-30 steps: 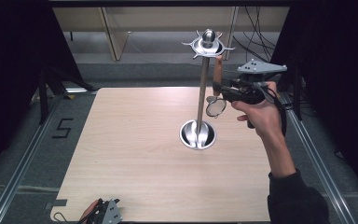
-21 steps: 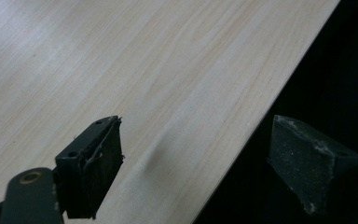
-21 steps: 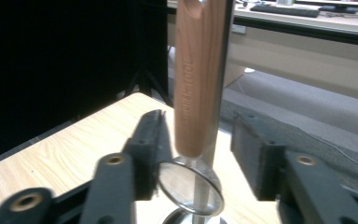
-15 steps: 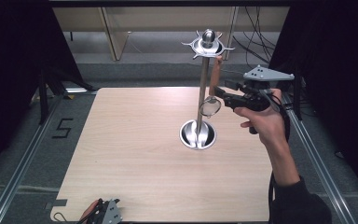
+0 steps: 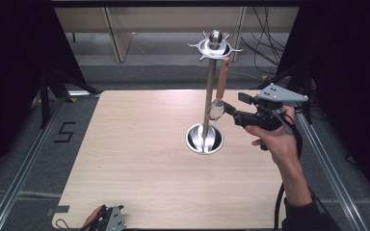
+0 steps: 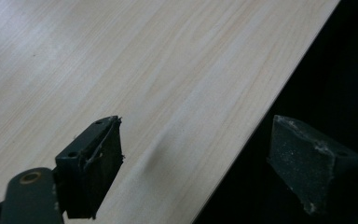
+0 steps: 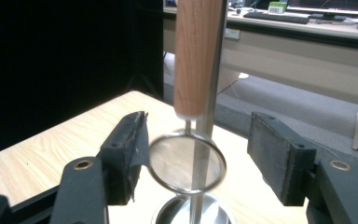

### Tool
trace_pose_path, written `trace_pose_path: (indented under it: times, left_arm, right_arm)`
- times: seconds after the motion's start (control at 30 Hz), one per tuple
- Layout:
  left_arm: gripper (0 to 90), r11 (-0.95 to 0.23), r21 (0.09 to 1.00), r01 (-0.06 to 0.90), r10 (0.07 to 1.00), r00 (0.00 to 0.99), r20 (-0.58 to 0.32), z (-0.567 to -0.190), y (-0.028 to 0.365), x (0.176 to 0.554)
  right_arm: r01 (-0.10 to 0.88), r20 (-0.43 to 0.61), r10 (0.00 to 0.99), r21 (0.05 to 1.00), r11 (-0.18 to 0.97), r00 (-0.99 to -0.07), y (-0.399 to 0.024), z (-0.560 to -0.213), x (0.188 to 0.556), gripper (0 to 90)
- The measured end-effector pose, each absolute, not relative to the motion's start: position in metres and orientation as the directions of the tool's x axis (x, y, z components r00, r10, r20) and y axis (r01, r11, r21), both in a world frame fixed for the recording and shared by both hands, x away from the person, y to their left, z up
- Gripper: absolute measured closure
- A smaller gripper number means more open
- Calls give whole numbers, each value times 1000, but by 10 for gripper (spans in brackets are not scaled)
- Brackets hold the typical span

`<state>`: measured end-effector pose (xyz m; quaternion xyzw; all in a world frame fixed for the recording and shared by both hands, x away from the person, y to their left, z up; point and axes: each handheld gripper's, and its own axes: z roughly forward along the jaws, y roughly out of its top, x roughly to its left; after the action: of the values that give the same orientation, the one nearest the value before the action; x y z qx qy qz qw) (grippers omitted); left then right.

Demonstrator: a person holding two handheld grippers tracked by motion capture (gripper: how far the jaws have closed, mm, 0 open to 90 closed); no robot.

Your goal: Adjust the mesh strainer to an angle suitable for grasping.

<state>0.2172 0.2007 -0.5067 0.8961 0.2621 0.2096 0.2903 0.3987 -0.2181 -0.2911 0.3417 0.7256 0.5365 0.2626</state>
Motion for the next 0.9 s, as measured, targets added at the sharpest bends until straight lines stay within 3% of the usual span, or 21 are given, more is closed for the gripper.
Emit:
trace_pose_path:
  times: [0.37, 0.5, 0.9]
  left_arm:
    - [168, -685, 640, 350, 594, 776, 212, -507, 201, 217]
    - [168, -693, 631, 348, 588, 779, 217, -505, 201, 216]
    - [168, -693, 635, 343, 588, 778, 221, -504, 200, 217]
  right_arm:
    - [218, 21, 773, 964, 153, -635, -227, -312, 388, 383]
    - [266, 50, 776, 952, 154, -628, -230, -317, 388, 379]
    - [264, 20, 776, 946, 190, -630, -236, -330, 388, 367]
